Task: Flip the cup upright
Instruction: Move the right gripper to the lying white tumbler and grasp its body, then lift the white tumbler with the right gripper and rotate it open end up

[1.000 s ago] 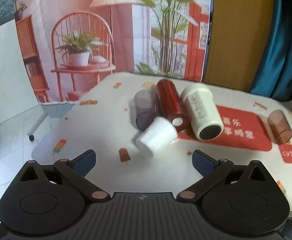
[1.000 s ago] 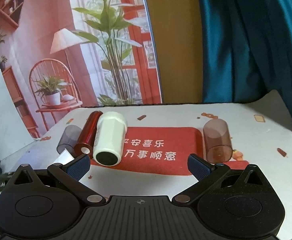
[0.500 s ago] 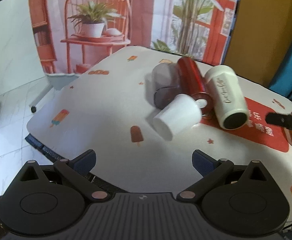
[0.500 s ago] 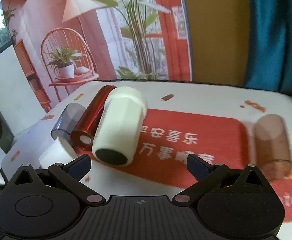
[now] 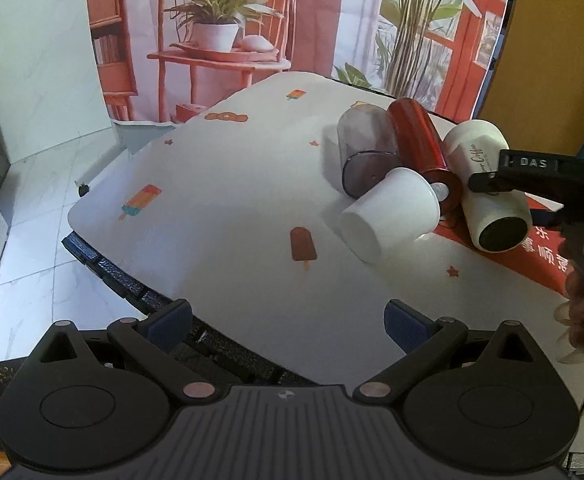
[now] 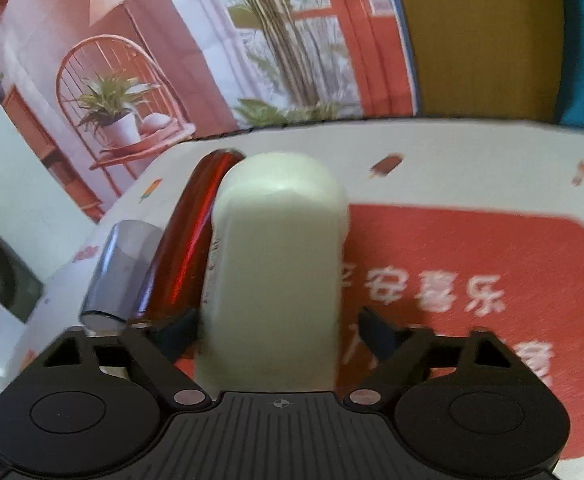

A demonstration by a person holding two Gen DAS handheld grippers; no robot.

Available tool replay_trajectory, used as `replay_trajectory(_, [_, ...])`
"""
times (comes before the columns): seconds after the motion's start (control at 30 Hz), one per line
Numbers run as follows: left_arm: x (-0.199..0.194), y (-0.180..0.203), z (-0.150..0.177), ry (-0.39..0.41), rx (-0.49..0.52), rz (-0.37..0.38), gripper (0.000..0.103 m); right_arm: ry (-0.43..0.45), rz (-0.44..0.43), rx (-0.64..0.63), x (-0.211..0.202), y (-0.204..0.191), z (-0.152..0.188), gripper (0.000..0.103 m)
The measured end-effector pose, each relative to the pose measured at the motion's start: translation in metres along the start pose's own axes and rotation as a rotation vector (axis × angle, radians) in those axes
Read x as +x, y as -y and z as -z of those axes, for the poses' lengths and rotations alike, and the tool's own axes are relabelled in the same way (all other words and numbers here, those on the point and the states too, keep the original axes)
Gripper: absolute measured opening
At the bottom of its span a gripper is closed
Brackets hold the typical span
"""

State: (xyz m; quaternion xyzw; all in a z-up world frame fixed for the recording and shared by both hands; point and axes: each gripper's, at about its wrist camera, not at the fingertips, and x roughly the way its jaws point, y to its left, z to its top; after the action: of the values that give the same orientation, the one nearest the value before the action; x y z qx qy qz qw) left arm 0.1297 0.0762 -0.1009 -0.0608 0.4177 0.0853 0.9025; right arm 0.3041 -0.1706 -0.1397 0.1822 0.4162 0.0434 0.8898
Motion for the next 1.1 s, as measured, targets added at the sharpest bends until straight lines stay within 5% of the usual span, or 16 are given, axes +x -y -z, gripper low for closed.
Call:
replay_trajectory(0.73, [-0.005, 0.028, 0.014, -0.076, 0.061, 0.133, 0.103, 0.0, 0.029, 0.038, -0.129, 0.039, 0.12, 0.073])
replay_trajectory(0.97, [-0.012, 0.037, 0.019, -0.067, 0.098, 0.134, 0.103, 0.0, 0.033, 0.139, -0.15, 0.045, 0.14, 0.074])
replay_trajectory(1.1, [-0.016, 0.033, 0.019, -0.062, 0.085, 0.126, 0.103, -0.009, 0.054, 0.094, -0.152, 0.039, 0.141, 0.074])
